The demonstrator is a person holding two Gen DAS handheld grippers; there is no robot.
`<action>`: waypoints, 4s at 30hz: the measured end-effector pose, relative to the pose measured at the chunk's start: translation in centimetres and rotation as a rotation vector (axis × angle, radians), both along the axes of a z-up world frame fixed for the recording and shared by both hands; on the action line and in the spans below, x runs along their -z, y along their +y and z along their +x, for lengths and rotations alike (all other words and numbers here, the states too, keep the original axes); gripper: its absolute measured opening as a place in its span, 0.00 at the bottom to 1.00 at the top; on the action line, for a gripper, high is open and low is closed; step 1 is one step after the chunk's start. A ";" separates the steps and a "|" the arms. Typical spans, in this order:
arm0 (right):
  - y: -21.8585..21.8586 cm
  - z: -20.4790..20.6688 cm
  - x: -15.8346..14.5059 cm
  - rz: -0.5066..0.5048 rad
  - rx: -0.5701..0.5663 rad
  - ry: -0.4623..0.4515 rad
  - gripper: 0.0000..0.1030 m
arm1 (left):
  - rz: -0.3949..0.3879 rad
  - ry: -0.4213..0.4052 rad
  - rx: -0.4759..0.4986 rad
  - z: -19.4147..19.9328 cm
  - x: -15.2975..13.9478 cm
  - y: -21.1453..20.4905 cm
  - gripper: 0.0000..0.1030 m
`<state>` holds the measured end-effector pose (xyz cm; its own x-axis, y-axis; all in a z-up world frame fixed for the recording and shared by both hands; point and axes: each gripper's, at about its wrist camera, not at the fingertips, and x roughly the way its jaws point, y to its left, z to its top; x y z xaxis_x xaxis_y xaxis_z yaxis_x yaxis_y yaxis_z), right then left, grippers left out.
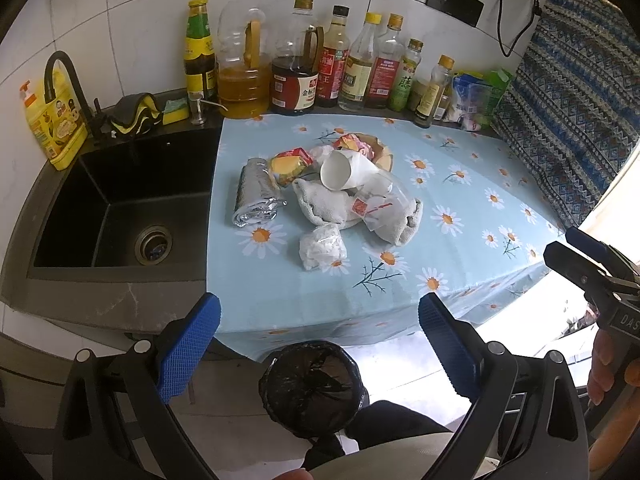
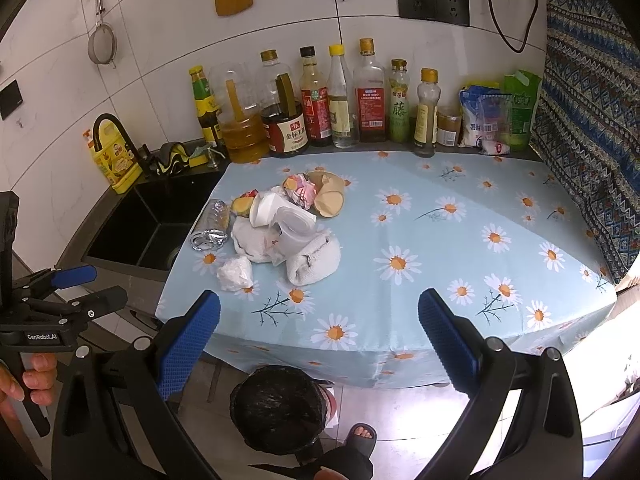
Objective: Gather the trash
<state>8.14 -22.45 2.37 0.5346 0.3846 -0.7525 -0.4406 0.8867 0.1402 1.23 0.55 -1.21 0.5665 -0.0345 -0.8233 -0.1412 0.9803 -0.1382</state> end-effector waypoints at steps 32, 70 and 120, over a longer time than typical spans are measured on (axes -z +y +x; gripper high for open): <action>5.7 10.8 5.7 0.060 -0.247 0.198 0.93 | -0.143 0.149 0.002 7.9 7.5 1.5 0.93; 10.4 18.6 12.0 0.083 -0.465 0.393 0.59 | -0.190 0.273 -0.093 15.1 14.4 2.0 0.52; 9.2 -0.3 17.9 0.001 -0.297 0.491 0.59 | -0.250 0.334 -0.003 -1.3 18.9 1.9 0.52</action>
<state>7.81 -13.28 -15.56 -0.0087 0.4657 -0.8849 -0.5533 0.7348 0.3922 -0.02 2.42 -20.11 0.2698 -0.2552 -0.9285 -0.2217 0.9219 -0.3177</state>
